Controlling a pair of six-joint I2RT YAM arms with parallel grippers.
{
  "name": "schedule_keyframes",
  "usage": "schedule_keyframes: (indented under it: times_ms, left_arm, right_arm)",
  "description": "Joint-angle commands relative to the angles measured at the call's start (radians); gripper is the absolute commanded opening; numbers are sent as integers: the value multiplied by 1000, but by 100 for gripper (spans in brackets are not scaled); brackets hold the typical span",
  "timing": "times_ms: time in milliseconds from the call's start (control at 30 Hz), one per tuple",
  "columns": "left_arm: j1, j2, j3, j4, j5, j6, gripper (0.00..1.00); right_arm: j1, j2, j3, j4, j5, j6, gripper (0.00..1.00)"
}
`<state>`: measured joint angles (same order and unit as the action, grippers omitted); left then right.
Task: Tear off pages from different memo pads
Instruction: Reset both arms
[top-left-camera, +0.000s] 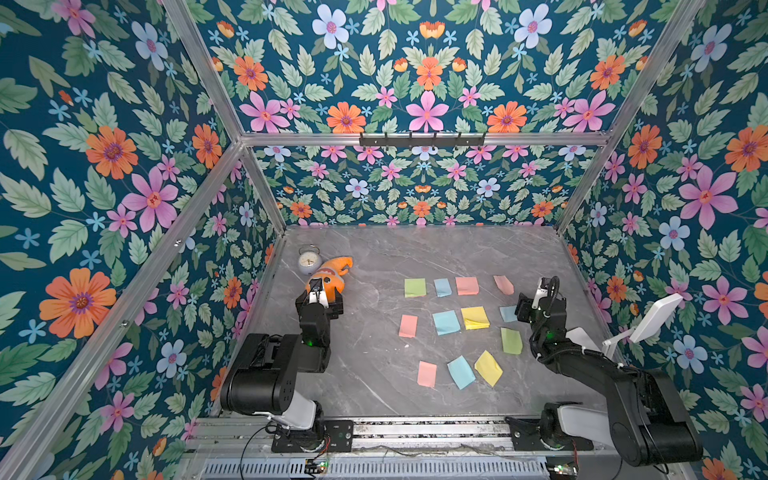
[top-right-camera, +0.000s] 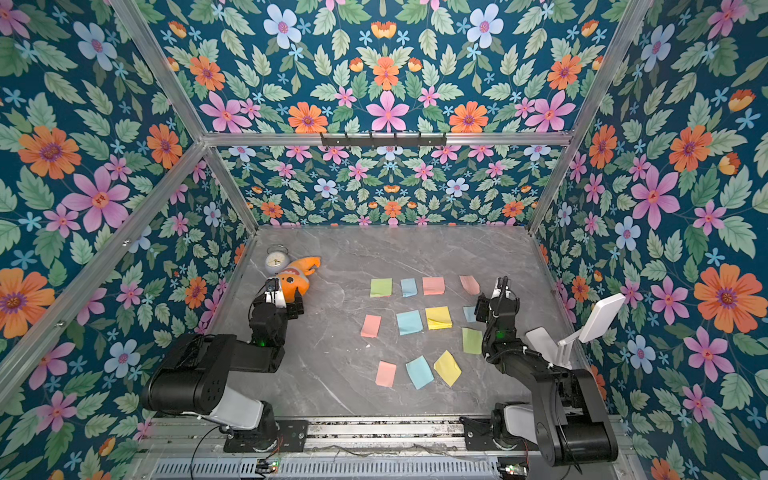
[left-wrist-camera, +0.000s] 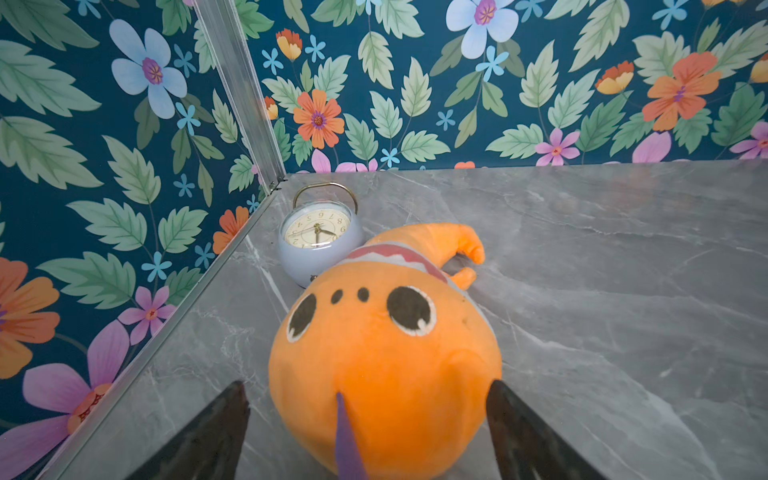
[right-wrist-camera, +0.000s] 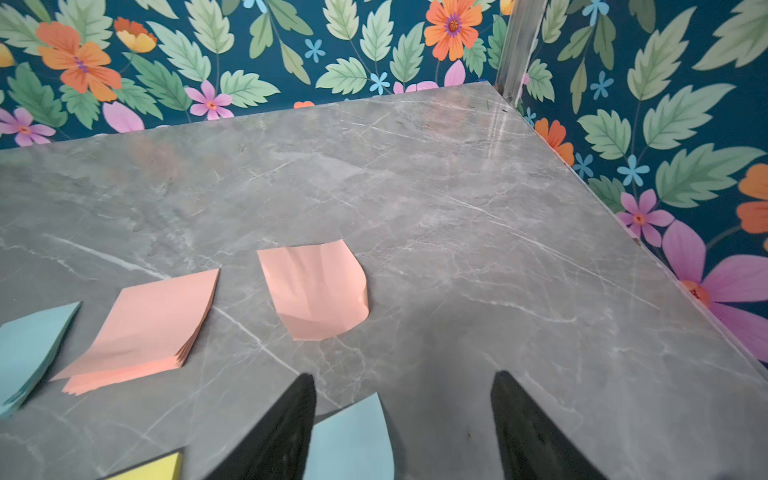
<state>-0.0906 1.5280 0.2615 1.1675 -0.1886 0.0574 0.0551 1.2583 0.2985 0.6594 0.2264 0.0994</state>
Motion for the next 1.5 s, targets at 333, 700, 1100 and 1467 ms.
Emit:
schedule_keyframes:
  times_ms: [333,700,1100,1467]
  left_arm:
    - [42,75,25,52,-9,-69,100]
    - [52,74,24,54,-1,-77,100]
    - [52,75,22,56,-3,-76,100]
    - [37,78,24,59,18,-50,100]
  right_arm:
    - [-12,195,-47,377,-109,-91,71]
    - [-58,197,-5,288,-83,-23,99]
    - [-57,194,-20,308,-9,10,99]
    - [-57,194,-18,309,-10,8,99]
